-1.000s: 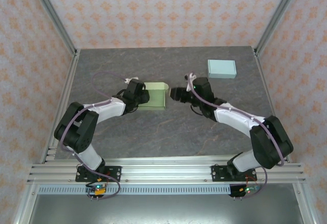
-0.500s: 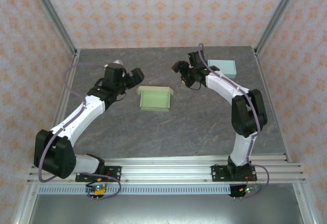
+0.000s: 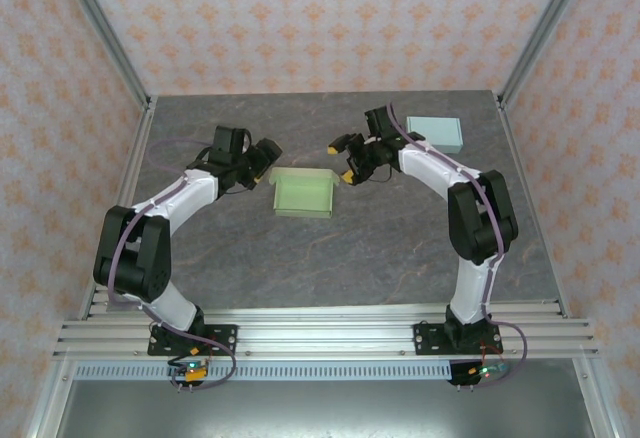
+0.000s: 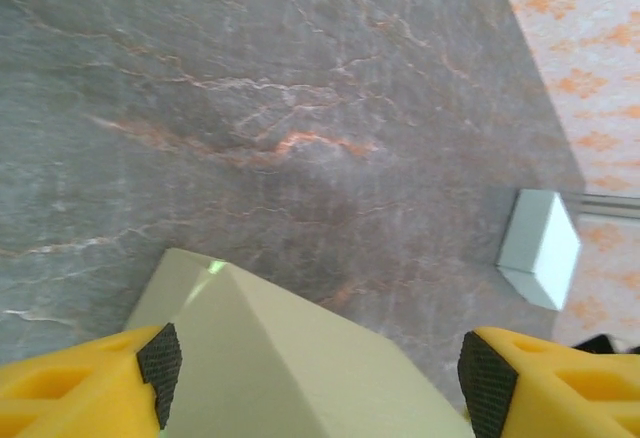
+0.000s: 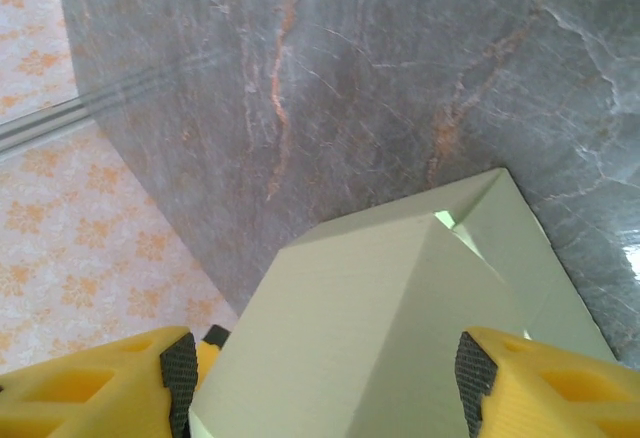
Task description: Fold the paper box
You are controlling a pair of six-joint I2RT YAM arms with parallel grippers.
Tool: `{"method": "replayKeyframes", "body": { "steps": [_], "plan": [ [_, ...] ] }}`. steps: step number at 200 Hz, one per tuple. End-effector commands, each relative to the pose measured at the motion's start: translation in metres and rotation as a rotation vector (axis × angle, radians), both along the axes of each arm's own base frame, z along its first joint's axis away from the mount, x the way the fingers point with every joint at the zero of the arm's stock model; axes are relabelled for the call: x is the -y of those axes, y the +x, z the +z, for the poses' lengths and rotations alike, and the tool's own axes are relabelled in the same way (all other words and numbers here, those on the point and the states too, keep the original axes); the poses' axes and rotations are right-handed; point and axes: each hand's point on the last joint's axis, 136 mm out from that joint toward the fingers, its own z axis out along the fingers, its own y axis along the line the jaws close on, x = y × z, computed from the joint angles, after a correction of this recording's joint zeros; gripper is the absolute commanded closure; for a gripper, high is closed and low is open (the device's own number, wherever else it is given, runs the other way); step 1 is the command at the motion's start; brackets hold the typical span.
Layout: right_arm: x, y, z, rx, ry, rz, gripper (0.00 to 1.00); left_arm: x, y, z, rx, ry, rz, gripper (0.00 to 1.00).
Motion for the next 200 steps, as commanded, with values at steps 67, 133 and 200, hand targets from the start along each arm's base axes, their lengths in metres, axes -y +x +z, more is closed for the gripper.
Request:
{"method": "replayKeyframes", "body": {
  "steps": [67,133,200],
  "plan": [
    [-0.02,-0.02,0.002,-0.085,0.069,-0.014,0.38,0.026,0.004,0.006,0.029,-0.133,-0.034,0.41],
    [-0.025,-0.02,-0.003,-0.1,0.066,-0.012,0.46,0.019,-0.01,-0.003,-0.003,-0.086,-0.044,0.36],
    [-0.036,-0.025,-0.008,-0.121,0.066,-0.002,0.46,0.023,-0.016,-0.008,-0.019,-0.129,-0.037,0.33]
  ]
}}
